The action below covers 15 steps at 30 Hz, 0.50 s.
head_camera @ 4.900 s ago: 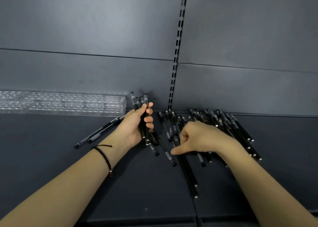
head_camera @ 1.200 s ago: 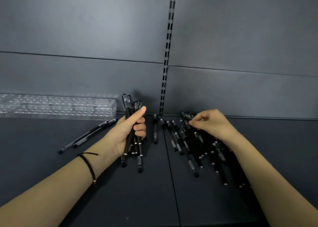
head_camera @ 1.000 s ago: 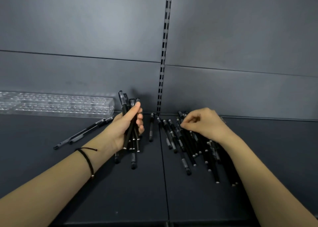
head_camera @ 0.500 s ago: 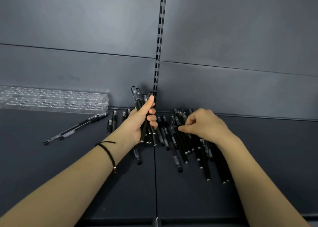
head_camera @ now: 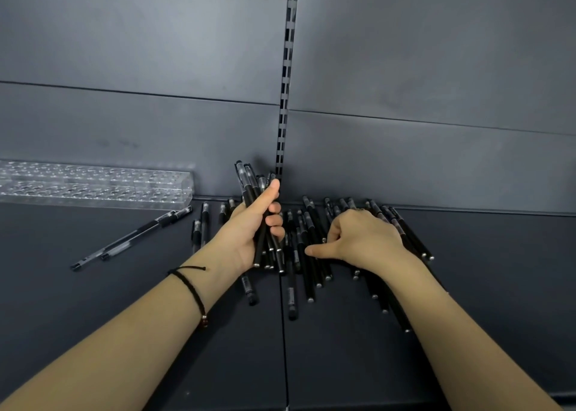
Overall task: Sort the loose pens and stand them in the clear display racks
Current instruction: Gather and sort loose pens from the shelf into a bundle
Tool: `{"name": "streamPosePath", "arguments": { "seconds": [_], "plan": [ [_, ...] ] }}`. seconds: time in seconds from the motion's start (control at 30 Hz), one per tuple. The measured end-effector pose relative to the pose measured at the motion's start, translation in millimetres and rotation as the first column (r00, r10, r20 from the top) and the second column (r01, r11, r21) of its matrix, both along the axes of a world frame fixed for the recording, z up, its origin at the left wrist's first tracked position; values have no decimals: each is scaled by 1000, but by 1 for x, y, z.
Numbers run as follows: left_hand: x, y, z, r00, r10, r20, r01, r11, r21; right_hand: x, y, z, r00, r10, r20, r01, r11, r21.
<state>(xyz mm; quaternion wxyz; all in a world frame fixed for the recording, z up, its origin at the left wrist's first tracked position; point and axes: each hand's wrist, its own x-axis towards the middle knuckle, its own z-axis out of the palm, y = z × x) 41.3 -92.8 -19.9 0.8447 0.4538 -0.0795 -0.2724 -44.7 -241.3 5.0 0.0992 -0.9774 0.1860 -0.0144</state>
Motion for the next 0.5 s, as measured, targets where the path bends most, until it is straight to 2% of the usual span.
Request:
{"name": "streamPosePath", "arguments": {
  "seconds": [0.17, 0.33, 0.5],
  "plan": [
    [4, 5, 1, 1000, 14, -16, -14, 1000, -19, 1, 5, -1, 1000, 18, 21, -20, 998, 66],
    [5, 7, 2, 998, 18, -58, -22, 998, -58, 4, 11, -1, 998, -23, -63, 20, 999, -39],
    [6, 7, 1, 996, 16, -83, -21, 998, -58, 3, 9, 2, 997, -28, -75, 28, 1000, 8]
  ]
}}
